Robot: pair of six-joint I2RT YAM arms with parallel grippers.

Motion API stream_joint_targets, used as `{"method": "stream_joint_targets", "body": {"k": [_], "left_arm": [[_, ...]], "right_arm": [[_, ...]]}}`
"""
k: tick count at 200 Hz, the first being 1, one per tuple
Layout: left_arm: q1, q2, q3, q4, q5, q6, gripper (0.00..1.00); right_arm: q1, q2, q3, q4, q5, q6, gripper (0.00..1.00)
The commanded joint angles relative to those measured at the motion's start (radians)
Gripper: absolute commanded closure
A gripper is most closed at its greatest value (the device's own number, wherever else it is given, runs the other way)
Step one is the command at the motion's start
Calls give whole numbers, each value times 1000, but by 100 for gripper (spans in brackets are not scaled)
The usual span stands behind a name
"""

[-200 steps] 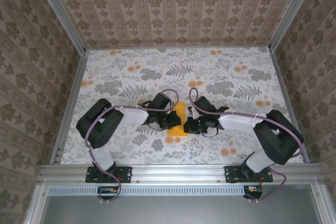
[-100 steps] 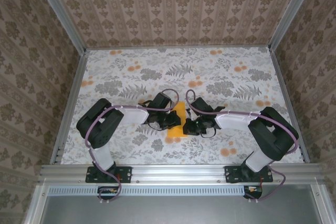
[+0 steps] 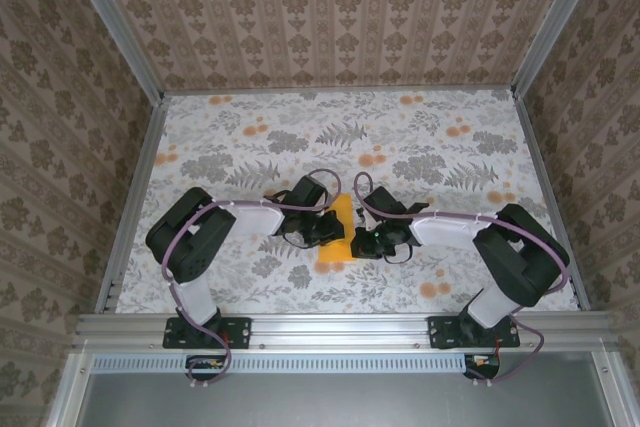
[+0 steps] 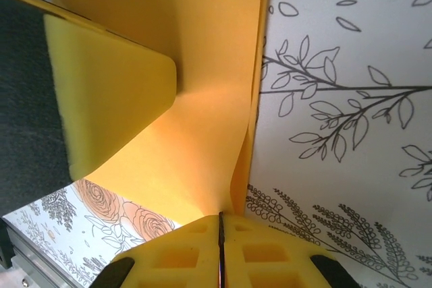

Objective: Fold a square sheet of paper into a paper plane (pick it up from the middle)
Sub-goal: Fold the triangle a second time at the center of the table.

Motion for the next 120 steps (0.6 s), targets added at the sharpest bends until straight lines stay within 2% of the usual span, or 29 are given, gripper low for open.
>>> {"method": "stream_joint_targets", "body": {"k": [1,67,120], "left_arm": [[4,41,-2,-98,-67,-4,88],[-2,48,8,-104,-68,2,89],[-2,46,7,-111,-73,0,88]], "right_arm": [[11,-49,20,5,-24,-7,90],[23,30,37,33,-21,1,91],[19,26,-13,10,23,-2,92]]}}
